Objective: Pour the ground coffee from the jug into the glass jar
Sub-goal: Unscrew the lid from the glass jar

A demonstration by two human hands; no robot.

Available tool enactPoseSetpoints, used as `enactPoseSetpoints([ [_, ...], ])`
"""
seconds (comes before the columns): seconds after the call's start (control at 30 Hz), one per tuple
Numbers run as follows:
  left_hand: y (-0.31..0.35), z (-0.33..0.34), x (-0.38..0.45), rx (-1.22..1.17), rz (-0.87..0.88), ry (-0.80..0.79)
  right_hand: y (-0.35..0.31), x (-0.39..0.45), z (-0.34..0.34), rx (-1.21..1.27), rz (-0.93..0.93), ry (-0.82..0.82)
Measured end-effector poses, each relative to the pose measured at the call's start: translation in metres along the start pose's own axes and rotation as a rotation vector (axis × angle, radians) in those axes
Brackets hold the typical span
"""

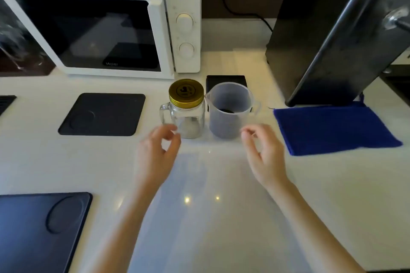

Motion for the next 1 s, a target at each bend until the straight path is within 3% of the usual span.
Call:
enactPoseSetpoints([
  [0.07, -0.015, -0.016, 0.012, -0.135, -0.096, 0.239, 0.016, 0.018, -0.026, 0.149, 0.157, 0.271],
  [0.13, -0.034, -0.014, 0.022, -0.314, -0.272, 0.331, 0.032, 0.035, -0.033, 0.292, 0.338, 0.377],
  [0.27, -0.071, 0.026, 0.028, -0.626, -0.54, 0.251, 0.068, 0.056, -0.004, 0.546, 0.65, 0.268],
  [0.4, -0.085, 0.06, 0.03, -0.894, -0.673, 0.113, 0.103, 0.047, 0.026, 0.708, 0.927, 0.219],
  [0.57, -0.075, 0.062, 0.04, -1.007, -0.554, 0.045, 0.106, 0.041, 0.035, 0.841, 1.007, 0.251],
  [0.83, -0.071, 0.06, 0.01, -1.191, -0.572, 0.05, 0.096, 0.028, 0.018, 1.024, 1.001, 0.288],
  [1.0, -0.06, 0.052, -0.034, -1.26, -0.552, 0.026, 0.087, -0.01, 0.004, 1.079, 1.007, 0.204],
])
Point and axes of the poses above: each hand's wrist, its own x-axis towards the middle knuckle, its own z-axis out of the palm, y = z × x, the point moved 9 cm from there along x, towards the middle knuckle, and after that the axes turned 10 degrees about z, right-handed, at the moved point
